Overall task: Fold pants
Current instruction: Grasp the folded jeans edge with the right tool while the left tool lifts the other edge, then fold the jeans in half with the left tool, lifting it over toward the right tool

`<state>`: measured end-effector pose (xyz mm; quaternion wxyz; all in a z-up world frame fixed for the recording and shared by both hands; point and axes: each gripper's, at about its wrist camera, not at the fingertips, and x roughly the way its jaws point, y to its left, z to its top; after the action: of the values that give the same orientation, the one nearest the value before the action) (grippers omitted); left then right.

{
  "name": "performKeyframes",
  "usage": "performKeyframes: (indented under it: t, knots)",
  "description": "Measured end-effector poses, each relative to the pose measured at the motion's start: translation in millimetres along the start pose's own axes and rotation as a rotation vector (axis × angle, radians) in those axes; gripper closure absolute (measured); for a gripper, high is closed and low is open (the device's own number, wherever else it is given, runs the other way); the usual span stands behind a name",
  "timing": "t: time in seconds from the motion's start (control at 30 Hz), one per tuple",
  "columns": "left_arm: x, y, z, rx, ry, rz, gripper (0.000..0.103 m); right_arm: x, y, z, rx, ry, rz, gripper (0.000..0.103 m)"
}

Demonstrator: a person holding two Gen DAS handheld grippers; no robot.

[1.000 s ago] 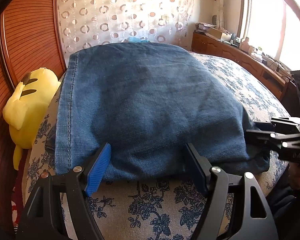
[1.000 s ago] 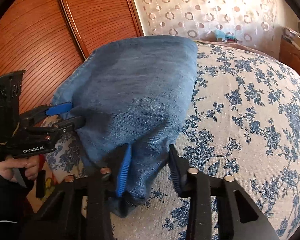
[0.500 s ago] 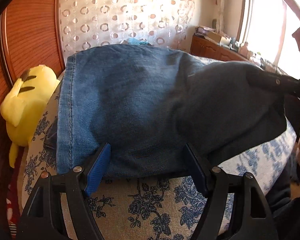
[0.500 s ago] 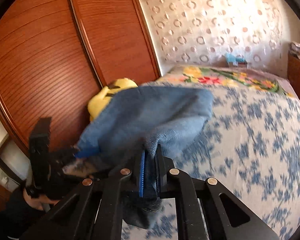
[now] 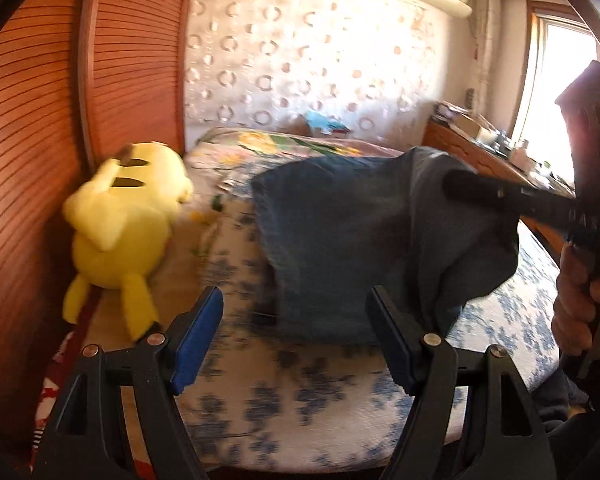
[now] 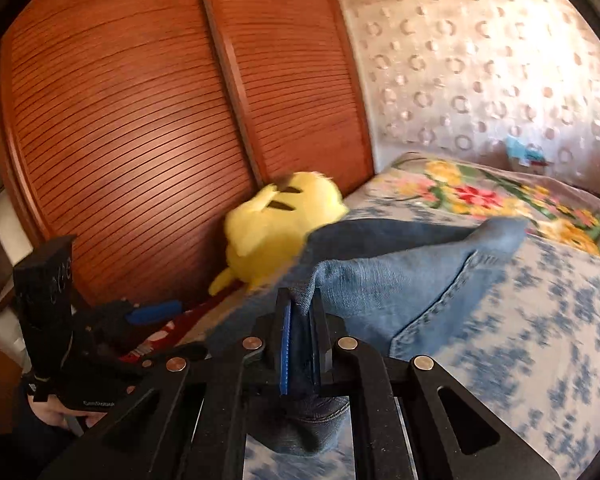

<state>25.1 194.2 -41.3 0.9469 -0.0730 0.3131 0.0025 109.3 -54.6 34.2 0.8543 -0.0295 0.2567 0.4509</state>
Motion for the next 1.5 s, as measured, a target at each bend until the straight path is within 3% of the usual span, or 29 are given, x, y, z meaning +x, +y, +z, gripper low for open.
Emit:
performKeyframes:
  t: [0.23, 0.5, 0.67, 0.87, 0.97, 1.13, 1.23, 1.37, 1.5]
  knots:
    - [-7, 38, 0, -0.056, -0.022, 0.062, 0.028, 42, 39, -4, -0.094, 0.054, 0.129, 0.096]
    - [-11, 54, -3, -0.091, -0.033, 0.099, 0.028, 99, 43, -38, -0.102, 0.227, 0.237, 0.096]
    - [-10, 54, -2, -0.087, -0.032, 0.102, 0.028, 112, 44, -44, -0.141, 0.244, 0.199, 0.095]
    - [-10, 49, 0, -0.078, -0.036, 0.093, 0.028, 92, 53, -41, -0.149, 0.224, 0.196, 0.073]
    - [-11, 45, 3, -0.073, -0.041, 0.089, 0.028, 78, 51, -35, -0.143, 0.189, 0.197, 0.056]
    - [-14, 38, 6, -0.060, -0.048, 0.082, 0.028, 47, 36, -30, -0.110, 0.097, 0.172, 0.055]
    - [-16, 33, 9, -0.049, -0.056, 0.076, 0.028, 34, 14, -29, -0.067, 0.046, 0.083, 0.055]
    - [-18, 24, 11, -0.034, -0.062, 0.059, 0.028, 39, -4, -34, -0.045, 0.053, -0.015, 0.055]
    - [-14, 12, 13, -0.018, -0.059, 0.033, 0.028, 41, -17, -28, -0.018, 0.060, -0.057, 0.055]
